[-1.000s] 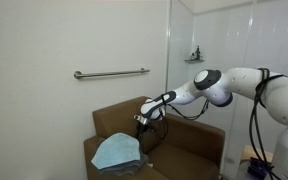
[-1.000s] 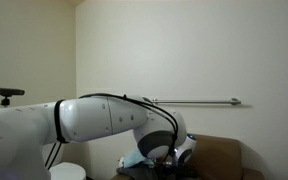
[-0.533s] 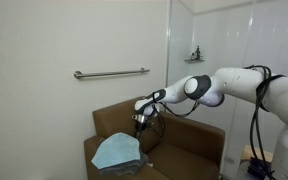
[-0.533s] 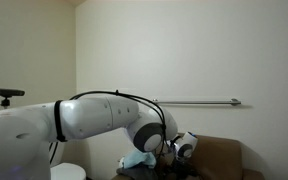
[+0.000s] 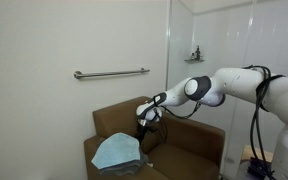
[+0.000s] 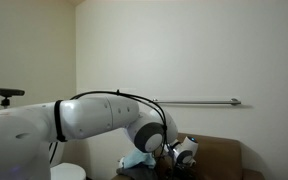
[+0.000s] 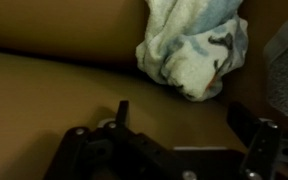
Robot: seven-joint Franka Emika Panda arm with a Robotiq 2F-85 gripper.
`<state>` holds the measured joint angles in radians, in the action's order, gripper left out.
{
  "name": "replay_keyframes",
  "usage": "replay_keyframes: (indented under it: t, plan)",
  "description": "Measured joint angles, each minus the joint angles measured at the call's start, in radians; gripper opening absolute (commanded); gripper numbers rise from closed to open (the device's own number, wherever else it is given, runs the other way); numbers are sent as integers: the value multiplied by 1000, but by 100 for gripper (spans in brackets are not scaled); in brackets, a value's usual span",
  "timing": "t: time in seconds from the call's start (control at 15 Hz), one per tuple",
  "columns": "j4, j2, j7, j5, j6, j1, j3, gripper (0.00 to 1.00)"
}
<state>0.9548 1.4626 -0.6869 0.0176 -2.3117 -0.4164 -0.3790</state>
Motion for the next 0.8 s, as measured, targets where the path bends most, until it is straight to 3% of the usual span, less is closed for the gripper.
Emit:
replay_keyframes:
  t: [0.27, 0.47, 0.8]
  plan:
    - [23, 7, 145, 15, -108, 1, 43, 100]
    - [16, 8, 157, 59, -135, 15, 90, 100]
    - [14, 8, 160, 61, -135, 21, 96, 100]
